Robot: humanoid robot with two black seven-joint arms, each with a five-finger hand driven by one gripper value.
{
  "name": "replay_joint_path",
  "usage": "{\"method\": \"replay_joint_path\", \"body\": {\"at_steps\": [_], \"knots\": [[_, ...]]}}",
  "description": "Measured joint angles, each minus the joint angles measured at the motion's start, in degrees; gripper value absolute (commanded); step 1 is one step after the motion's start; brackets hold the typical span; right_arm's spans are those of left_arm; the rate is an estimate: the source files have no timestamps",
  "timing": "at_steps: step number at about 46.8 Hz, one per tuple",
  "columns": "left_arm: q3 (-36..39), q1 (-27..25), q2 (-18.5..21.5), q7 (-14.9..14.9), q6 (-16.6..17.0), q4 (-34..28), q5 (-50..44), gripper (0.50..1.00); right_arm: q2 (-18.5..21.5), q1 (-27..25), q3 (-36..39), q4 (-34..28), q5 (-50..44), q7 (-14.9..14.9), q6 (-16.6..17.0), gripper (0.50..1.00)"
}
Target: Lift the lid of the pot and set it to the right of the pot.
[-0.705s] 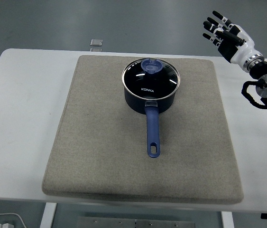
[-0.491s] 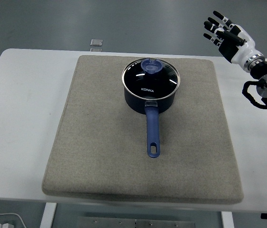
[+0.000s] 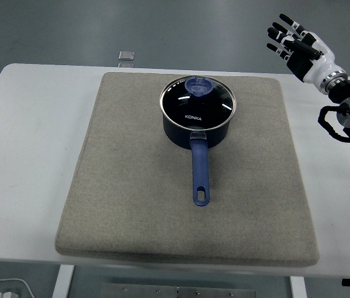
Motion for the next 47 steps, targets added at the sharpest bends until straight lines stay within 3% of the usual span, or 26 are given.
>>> {"method": "replay_joint_path", "body": {"at_steps": [22, 47], "knots": [[0.0, 0.0, 0.0, 0.0, 0.0, 0.0, 0.0, 1.000, 0.5, -0.3, 0.2, 0.0, 0.0, 0.3, 1.9, 0.921], [0.0, 0.0, 0.0, 0.0, 0.0, 0.0, 0.0, 1.000, -0.2, -0.2, -0.3, 0.0, -1.2, 0.2, 1.3, 0.921]]}}
